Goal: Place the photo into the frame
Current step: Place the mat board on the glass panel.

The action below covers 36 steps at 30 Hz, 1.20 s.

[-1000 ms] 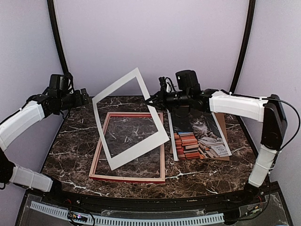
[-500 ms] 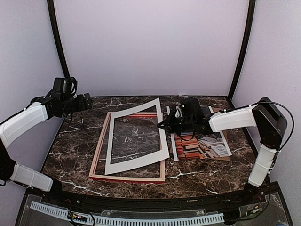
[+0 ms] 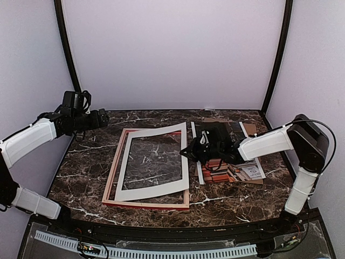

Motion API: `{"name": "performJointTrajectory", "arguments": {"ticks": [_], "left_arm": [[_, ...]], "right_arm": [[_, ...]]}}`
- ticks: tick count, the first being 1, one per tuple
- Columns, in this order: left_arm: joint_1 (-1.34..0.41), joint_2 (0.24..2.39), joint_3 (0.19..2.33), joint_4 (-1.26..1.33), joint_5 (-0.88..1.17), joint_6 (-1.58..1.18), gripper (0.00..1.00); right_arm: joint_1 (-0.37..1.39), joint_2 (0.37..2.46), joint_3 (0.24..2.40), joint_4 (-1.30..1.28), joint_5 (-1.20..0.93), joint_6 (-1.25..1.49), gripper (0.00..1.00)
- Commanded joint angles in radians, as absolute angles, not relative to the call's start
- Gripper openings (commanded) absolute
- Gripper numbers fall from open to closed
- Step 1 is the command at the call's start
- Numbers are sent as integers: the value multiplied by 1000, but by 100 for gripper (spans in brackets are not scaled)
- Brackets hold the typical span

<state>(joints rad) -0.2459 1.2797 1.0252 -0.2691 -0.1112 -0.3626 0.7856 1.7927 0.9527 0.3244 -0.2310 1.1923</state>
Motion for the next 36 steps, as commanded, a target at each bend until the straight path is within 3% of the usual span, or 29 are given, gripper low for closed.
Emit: {"name": "performJointTrajectory", "arguments": {"ticks": [1, 31, 36], "left_arm": [[-244, 1278, 1005, -247, -90, -373, 99], [-244, 1290, 989, -226, -65, -372, 99], [-244, 1290, 985, -224, -61, -372, 99]], "right_arm": [[809, 1757, 918, 379, -172, 1229, 0], [863, 1902, 1013, 374, -145, 1227, 0], [871, 1913, 1028, 354, -143, 1224, 6]]}}
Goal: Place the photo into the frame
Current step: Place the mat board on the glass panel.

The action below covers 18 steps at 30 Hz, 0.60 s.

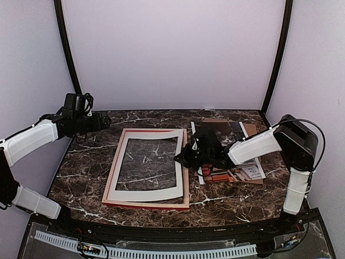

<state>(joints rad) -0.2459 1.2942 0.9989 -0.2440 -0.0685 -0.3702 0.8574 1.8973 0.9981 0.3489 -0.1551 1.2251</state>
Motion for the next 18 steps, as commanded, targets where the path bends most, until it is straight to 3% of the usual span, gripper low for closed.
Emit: {"name": "performJointTrajectory", "arguments": {"ticks": [1, 9, 18], "left_arm": [[-244, 1290, 984, -223, -61, -372, 99], [-244, 1296, 978, -212, -49, -374, 99], [-244, 1299, 970, -204, -43, -374, 99]], "right_arm": [[872, 1913, 1029, 350, -141, 1223, 8], [885, 1902, 1064, 262, -110, 1191, 36], [900, 1877, 1085, 178, -57, 1155, 49]]}}
